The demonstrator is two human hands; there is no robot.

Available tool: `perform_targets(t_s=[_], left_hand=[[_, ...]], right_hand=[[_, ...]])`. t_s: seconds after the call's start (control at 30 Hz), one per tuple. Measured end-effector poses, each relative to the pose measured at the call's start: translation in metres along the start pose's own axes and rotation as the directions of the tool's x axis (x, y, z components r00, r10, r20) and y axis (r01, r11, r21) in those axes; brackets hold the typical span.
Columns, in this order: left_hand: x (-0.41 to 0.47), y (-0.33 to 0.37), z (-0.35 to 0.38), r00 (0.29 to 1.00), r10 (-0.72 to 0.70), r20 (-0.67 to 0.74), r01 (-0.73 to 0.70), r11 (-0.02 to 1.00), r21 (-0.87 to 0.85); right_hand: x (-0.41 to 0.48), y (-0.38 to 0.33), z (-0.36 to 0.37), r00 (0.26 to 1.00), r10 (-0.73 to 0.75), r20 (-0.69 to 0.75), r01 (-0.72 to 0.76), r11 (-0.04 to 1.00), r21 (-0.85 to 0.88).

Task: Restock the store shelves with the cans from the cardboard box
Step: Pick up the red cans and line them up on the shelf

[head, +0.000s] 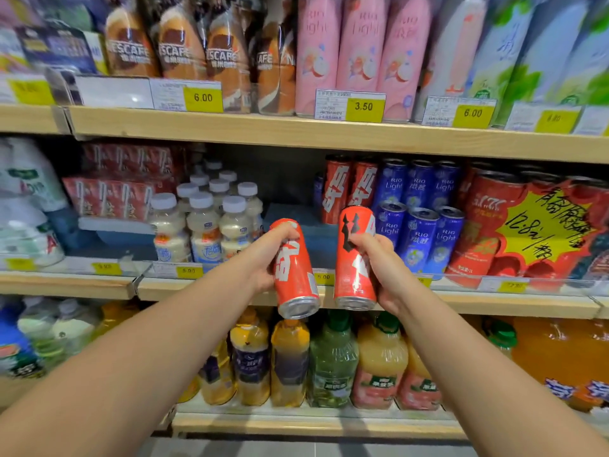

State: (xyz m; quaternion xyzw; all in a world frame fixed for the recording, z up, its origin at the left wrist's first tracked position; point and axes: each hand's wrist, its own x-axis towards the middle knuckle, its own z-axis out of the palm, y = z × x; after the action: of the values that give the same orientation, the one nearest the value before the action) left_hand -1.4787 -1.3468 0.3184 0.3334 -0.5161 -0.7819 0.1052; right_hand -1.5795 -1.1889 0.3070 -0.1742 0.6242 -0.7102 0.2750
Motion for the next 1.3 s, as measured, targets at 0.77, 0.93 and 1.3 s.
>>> perform_targets(t_s=[0.77,0.93,1.3], left_hand=[[0.075,0.037,0.013,0.502,0.842,-0.199,-0.696,0.53,0.485],[0.102,0.041,0.011,0.435,0.89,-0.14,-0.757,0.445,0.478],[0.132,0.043,0.009,0.477,0.863,-0.169,-0.627,0.469,0.623]], right_hand=[[0.049,0.016,0.027,0.741,-0.651,-0.166,0.556,0.733,-0.391],[0.069,0.026,0.035,0.726,-0.648,-0.231,0.579,0.757,-0.302],[0.114,0.022,0.062,0.738,-0.592,-0.323,0.561,0.805,-0.193]])
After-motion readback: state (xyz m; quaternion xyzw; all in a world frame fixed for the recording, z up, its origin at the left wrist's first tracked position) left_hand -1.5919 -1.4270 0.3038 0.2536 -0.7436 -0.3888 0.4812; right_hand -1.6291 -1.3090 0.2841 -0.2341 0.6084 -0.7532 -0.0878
